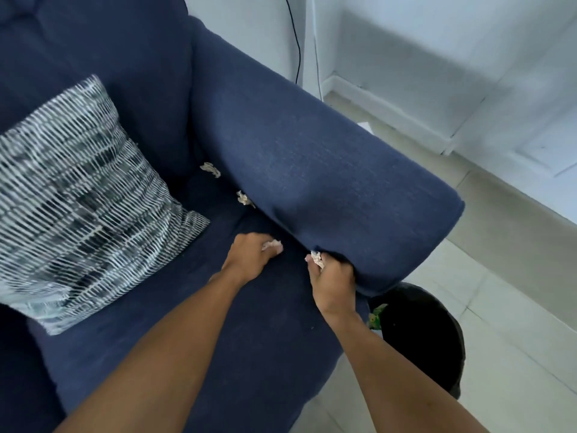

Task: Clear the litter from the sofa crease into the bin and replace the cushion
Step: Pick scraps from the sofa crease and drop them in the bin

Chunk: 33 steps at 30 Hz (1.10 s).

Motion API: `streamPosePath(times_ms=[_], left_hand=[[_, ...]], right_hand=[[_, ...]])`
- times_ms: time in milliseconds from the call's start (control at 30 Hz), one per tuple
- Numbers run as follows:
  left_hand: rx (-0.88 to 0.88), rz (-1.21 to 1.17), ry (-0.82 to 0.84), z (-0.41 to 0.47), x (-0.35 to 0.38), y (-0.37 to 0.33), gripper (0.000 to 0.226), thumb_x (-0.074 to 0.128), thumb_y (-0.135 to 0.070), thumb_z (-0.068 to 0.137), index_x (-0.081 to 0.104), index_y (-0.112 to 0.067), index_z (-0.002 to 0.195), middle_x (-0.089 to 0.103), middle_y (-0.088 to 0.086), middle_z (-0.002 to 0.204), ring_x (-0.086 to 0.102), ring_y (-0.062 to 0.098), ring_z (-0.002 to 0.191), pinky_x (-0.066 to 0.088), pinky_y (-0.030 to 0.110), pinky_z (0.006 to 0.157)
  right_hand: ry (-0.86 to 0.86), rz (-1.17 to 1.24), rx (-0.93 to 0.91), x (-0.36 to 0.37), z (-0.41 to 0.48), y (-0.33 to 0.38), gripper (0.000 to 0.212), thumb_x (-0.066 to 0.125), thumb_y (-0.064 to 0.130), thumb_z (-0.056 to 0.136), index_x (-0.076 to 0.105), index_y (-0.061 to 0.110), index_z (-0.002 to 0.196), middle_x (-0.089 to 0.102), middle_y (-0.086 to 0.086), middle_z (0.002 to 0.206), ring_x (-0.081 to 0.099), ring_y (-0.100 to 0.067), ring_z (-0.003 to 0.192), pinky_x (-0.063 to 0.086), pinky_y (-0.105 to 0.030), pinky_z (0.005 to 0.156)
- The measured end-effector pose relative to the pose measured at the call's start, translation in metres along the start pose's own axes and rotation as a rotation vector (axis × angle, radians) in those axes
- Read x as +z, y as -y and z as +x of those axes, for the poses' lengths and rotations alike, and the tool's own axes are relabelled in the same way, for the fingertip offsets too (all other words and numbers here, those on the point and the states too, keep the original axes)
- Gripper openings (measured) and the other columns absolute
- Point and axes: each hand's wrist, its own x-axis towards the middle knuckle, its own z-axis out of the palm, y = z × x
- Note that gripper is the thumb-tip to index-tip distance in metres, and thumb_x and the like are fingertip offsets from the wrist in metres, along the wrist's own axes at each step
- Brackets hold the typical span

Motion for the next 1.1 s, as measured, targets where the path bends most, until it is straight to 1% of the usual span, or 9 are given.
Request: streamPosePath(times_ms=[200,400,500,633,733,800,900,1033,1100], left_hand=[[0.07,0.012,-0.036,-0.029,-0.051,-0.045,0.026,0.068,-0.039,0.091,0.066,-0.03,0.067,0.065,0.0,0.07,0.057,0.013,0.066,0.047,0.03,0.062],[0.173,0.013,-0.103,-0.049,-0.097,-0.111,0.012,0.072,-0.036,0.09,0.074,-0.027,0.082,0.066,-0.017,0.07,0.06,-0.009,0.07,0.039,0.005,0.061],[0.228,0.02,-0.12,-0.059,-0.114,-0.147,0.014,0.072,-0.034,0.09,0.071,-0.029,0.077,0.064,-0.02,0.066,0.059,-0.006,0.068,0.04,0.009,0.064],[0.287,0.073,-0.146,-0.069,-0.122,-0.194,0.017,0.071,-0.034,0.091,0.077,-0.017,0.091,0.073,-0.006,0.082,0.066,0.009,0.083,0.052,0.026,0.076],[0.331,0.076,-0.158,-0.074,-0.121,-0.225,0.017,0.07,-0.032,0.091,0.077,-0.017,0.093,0.073,-0.007,0.082,0.066,0.007,0.085,0.052,0.023,0.077],[0.345,0.072,-0.159,-0.077,-0.115,-0.244,0.016,0.07,-0.032,0.091,0.077,-0.017,0.091,0.071,-0.014,0.077,0.064,-0.001,0.081,0.046,0.012,0.069],[0.37,0.062,-0.155,-0.079,-0.104,-0.271,0.017,0.071,-0.031,0.091,0.076,-0.016,0.087,0.069,-0.016,0.073,0.061,-0.009,0.077,0.04,0.004,0.064],[0.385,0.069,-0.12,-0.082,-0.08,-0.302,0.026,0.069,-0.032,0.092,0.072,-0.008,0.083,0.072,-0.002,0.078,0.065,0.007,0.077,0.051,0.019,0.067],[0.408,0.08,-0.105,-0.084,-0.065,-0.317,0.023,0.07,-0.032,0.092,0.071,-0.016,0.075,0.067,-0.016,0.067,0.059,-0.004,0.067,0.042,0.016,0.058]], right_hand=[[0.056,0.012,0.017,-0.063,0.004,0.04,0.033,0.056,0.038,0.096,0.062,0.01,0.081,0.065,-0.012,0.072,0.062,-0.033,0.068,0.051,-0.039,0.06],[-0.006,0.045,-0.013,-0.134,0.017,0.072,0.034,0.053,0.041,0.097,0.062,0.013,0.081,0.061,-0.002,0.067,0.06,-0.025,0.065,0.051,-0.038,0.062],[-0.032,0.035,-0.04,-0.172,0.026,0.082,0.034,0.054,0.042,0.097,0.066,0.011,0.088,0.062,-0.004,0.07,0.06,-0.027,0.069,0.049,-0.036,0.063],[-0.032,0.006,-0.083,-0.221,0.033,0.084,0.035,0.054,0.041,0.097,0.066,0.009,0.09,0.064,-0.007,0.075,0.06,-0.03,0.074,0.047,-0.036,0.063],[-0.06,-0.006,-0.108,-0.256,0.039,0.08,0.034,0.055,0.038,0.098,0.064,0.008,0.084,0.057,-0.002,0.067,0.057,-0.027,0.067,0.043,-0.035,0.059],[-0.079,-0.016,-0.114,-0.277,0.042,0.073,0.034,0.057,0.037,0.097,0.064,0.007,0.082,0.054,-0.003,0.064,0.054,-0.027,0.063,0.045,-0.038,0.059],[-0.091,-0.061,-0.101,-0.302,0.047,0.059,0.035,0.057,0.039,0.096,0.065,0.007,0.084,0.062,-0.012,0.071,0.058,-0.031,0.067,0.047,-0.038,0.061],[-0.127,-0.093,-0.093,-0.329,0.048,0.03,0.034,0.058,0.038,0.095,0.066,0.008,0.082,0.064,-0.011,0.07,0.059,-0.03,0.065,0.037,-0.031,0.057],[-0.123,-0.12,-0.072,-0.341,0.046,0.014,0.033,0.058,0.039,0.095,0.066,0.009,0.082,0.065,-0.011,0.072,0.057,-0.029,0.065,0.036,-0.031,0.058]])
